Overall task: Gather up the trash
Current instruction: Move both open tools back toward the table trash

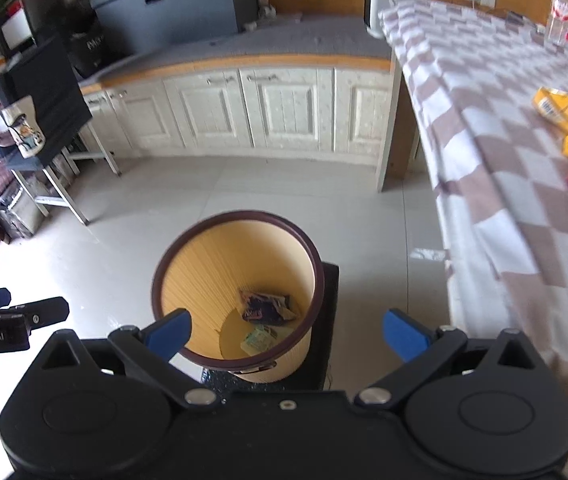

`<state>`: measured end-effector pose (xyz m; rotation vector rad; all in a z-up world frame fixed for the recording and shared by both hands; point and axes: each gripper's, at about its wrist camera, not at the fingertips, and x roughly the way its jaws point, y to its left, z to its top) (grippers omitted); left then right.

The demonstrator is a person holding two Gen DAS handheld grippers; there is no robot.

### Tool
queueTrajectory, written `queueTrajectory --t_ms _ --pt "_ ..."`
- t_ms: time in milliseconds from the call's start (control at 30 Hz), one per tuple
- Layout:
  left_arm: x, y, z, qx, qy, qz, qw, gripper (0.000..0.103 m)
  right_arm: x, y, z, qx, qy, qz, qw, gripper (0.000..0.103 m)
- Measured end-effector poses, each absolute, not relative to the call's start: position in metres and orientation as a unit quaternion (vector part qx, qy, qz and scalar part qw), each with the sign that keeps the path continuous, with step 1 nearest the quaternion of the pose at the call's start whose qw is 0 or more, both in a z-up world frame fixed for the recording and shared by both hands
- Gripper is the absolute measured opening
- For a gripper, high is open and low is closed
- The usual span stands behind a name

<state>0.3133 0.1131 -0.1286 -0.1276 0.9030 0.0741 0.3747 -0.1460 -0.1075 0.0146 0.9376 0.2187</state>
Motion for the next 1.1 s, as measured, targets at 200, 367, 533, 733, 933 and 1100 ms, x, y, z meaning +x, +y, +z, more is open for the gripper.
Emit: queueTrajectory --t_ms 200,367,533,733,933,1100 --pt "0.288 0.1 -0.098 -0.057 0.398 0.024 0.915 0.103 0.349 -0.159 -0.077 0.014 0.417 0.113 0.902 0.103" --pt "0.269 0.084 -0.071 -0.055 0.363 0.009 0.93 0.103 0.324 -0.179 -0.049 0.018 0.378 0.11 0.919 0.103" --pt "0.25 0.061 -0.047 -0.044 0.323 -0.009 0.945 0.103 0.3 -0.205 -0.028 0.029 0.339 0.101 0.935 0.103" --pt "0.23 0.027 -0.027 -0.036 0.273 -0.035 0.961 0.103 0.263 -0.245 -0.009 0.03 0.284 0.084 0.955 0.103" --pt "0.213 -0.009 -0.017 -0.036 0.227 -0.069 0.971 0.103 0.228 -0.286 0.0 0.025 0.229 0.061 0.971 0.103" --pt "0.203 -0.045 -0.014 -0.028 0.185 -0.111 0.976 0.103 0.209 -0.324 -0.002 0.004 0.193 0.026 0.981 0.103"
